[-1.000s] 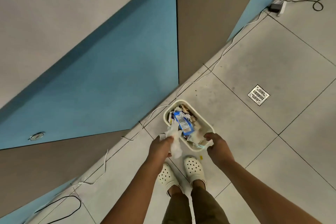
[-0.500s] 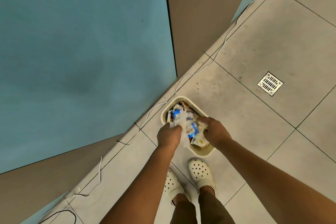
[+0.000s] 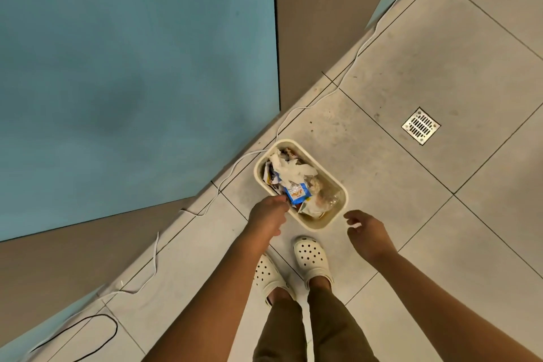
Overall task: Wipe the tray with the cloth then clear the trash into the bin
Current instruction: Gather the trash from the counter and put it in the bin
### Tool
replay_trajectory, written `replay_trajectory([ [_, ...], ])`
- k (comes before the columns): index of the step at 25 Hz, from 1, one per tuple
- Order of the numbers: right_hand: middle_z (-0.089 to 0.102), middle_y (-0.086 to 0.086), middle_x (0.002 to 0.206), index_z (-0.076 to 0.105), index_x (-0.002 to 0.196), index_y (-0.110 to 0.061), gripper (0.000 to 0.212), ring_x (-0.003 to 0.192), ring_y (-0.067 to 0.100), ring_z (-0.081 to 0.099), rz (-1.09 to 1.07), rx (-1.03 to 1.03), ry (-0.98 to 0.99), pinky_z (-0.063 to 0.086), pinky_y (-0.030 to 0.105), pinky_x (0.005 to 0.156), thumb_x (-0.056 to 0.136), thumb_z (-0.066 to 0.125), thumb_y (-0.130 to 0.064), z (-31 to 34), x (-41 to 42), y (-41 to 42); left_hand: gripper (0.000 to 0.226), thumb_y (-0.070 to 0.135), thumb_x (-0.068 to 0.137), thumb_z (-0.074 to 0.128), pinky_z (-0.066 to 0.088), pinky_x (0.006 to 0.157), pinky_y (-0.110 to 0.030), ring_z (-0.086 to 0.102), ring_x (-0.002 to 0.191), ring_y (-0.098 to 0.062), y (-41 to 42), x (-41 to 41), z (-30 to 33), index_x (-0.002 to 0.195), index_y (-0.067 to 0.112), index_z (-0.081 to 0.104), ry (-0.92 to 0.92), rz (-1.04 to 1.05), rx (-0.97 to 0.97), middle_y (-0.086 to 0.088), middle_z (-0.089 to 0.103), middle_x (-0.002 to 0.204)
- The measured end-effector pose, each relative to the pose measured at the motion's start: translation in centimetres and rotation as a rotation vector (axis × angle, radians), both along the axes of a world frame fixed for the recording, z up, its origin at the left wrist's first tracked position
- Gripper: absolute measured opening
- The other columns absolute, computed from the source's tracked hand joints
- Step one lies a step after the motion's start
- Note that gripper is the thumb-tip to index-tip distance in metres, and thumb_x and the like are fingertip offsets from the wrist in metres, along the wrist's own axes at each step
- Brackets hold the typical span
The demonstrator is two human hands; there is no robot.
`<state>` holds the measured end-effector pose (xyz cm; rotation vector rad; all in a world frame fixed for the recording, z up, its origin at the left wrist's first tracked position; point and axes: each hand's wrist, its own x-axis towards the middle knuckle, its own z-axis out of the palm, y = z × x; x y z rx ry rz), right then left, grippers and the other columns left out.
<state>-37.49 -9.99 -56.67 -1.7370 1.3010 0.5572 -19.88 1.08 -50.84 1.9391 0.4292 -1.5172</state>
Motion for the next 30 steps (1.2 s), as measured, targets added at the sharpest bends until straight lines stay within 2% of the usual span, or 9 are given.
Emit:
replay_trajectory([
  [5, 0.061, 0.003, 0.113, 0.060, 0.116, -0.017, 0.035, 0.088, 0.015, 0.054, 0.146, -0.013, -0.239, 0.042, 0.021, 0.079, 0.086, 0.051, -0.003, 10.3, 4.5, 1.1, 0.011, 0.014, 0.093, 0.050, 0.047, 0.070, -0.025, 0.058, 0.088, -0.015, 1.3, 1.4, 9.6, 0.095, 0.019, 0.059, -0.147, 0.131, -0.135, 0.003, 0.060, 0.091],
  [7, 0.060, 0.002, 0.112, 0.060, 0.117, -0.016, 0.034, 0.087, 0.013, 0.053, 0.197, -0.029, -0.332, 0.041, 0.019, 0.078, 0.086, 0.052, -0.004, 14.9, 6.4, 1.1, 0.014, 0.013, 0.093, 0.051, 0.046, 0.069, -0.025, 0.057, 0.082, -0.013, 1.0, 1.8, 14.1, 0.086, 0.022, 0.059, -0.198, 0.178, -0.210, 0.004, 0.061, 0.086],
  [12, 0.060, -0.003, 0.099, 0.062, 0.107, -0.019, 0.029, 0.077, 0.011, 0.054, 0.259, -0.011, -0.559, 0.043, 0.021, 0.071, 0.086, 0.053, -0.001, 28.5, 8.1, 1.6, 0.018, 0.013, 0.093, 0.049, 0.044, 0.063, -0.022, 0.056, 0.078, -0.012, 3.1, 0.8, 27.7, 0.085, 0.026, 0.059, -0.363, 0.276, -0.378, 0.007, 0.058, 0.089],
  [16, 0.056, -0.009, 0.085, 0.059, 0.101, -0.019, 0.027, 0.069, 0.008, 0.053, 0.199, 0.000, -0.775, 0.047, 0.017, 0.066, 0.086, 0.053, 0.002, 38.2, 11.3, 1.5, 0.015, 0.015, 0.094, 0.049, 0.042, 0.065, -0.023, 0.056, 0.075, -0.009, 4.5, 0.7, 37.2, 0.087, 0.026, 0.057, -0.427, 0.304, -0.449, 0.008, 0.057, 0.091],
  [18, 0.056, -0.009, 0.085, 0.058, 0.100, -0.020, 0.025, 0.065, 0.009, 0.052, 0.284, -0.009, -0.867, 0.044, 0.014, 0.058, 0.087, 0.053, 0.001, 42.6, 13.5, 2.1, 0.014, 0.017, 0.095, 0.049, 0.043, 0.067, -0.024, 0.056, 0.077, -0.010, 5.6, 1.0, 41.6, 0.089, 0.026, 0.057, -0.500, 0.347, -0.514, 0.009, 0.058, 0.092],
  [20, 0.056, -0.007, 0.086, 0.058, 0.099, -0.020, 0.025, 0.053, 0.003, 0.049, 0.382, -0.026, -0.946, 0.039, 0.009, 0.048, 0.086, 0.054, 0.000, 46.3, 15.9, 3.1, 0.015, 0.016, 0.095, 0.048, 0.043, 0.066, -0.023, 0.057, 0.076, -0.009, 6.9, 1.2, 45.4, 0.089, 0.026, 0.057, -0.582, 0.399, -0.554, 0.009, 0.057, 0.091],
  [24, 0.058, -0.007, 0.085, 0.060, 0.098, -0.020, 0.024, 0.043, -0.001, 0.046, 0.442, 0.005, -1.068, 0.035, 0.006, 0.045, 0.085, 0.053, -0.001, 51.7, 19.9, 5.8, 0.014, 0.016, 0.093, 0.050, 0.043, 0.064, -0.023, 0.058, 0.077, -0.011, 10.2, 2.8, 49.9, 0.089, 0.026, 0.059, -0.701, 0.499, -0.561, 0.008, 0.058, 0.093],
  [27, 0.059, -0.008, 0.085, 0.061, 0.093, -0.024, 0.024, 0.052, -0.001, 0.050, 0.436, 0.069, -1.101, 0.040, 0.010, 0.053, 0.085, 0.053, -0.002, 53.6, 22.7, 8.4, 0.013, 0.016, 0.093, 0.050, 0.044, 0.064, -0.023, 0.059, 0.080, -0.011, 13.7, 4.7, 51.7, 0.093, 0.026, 0.060, -0.771, 0.577, -0.546, 0.006, 0.059, 0.097],
  [30, 0.060, -0.007, 0.087, 0.062, 0.093, -0.022, 0.023, 0.063, 0.008, 0.052, 0.466, 0.122, -1.072, 0.042, 0.020, 0.061, 0.086, 0.052, -0.002, 54.2, 25.9, 11.2, 0.014, 0.017, 0.094, 0.051, 0.048, 0.069, -0.026, 0.061, 0.085, -0.011, 17.9, 7.1, 52.4, 0.097, 0.026, 0.060, -0.838, 0.656, -0.518, 0.005, 0.061, 0.103],
])
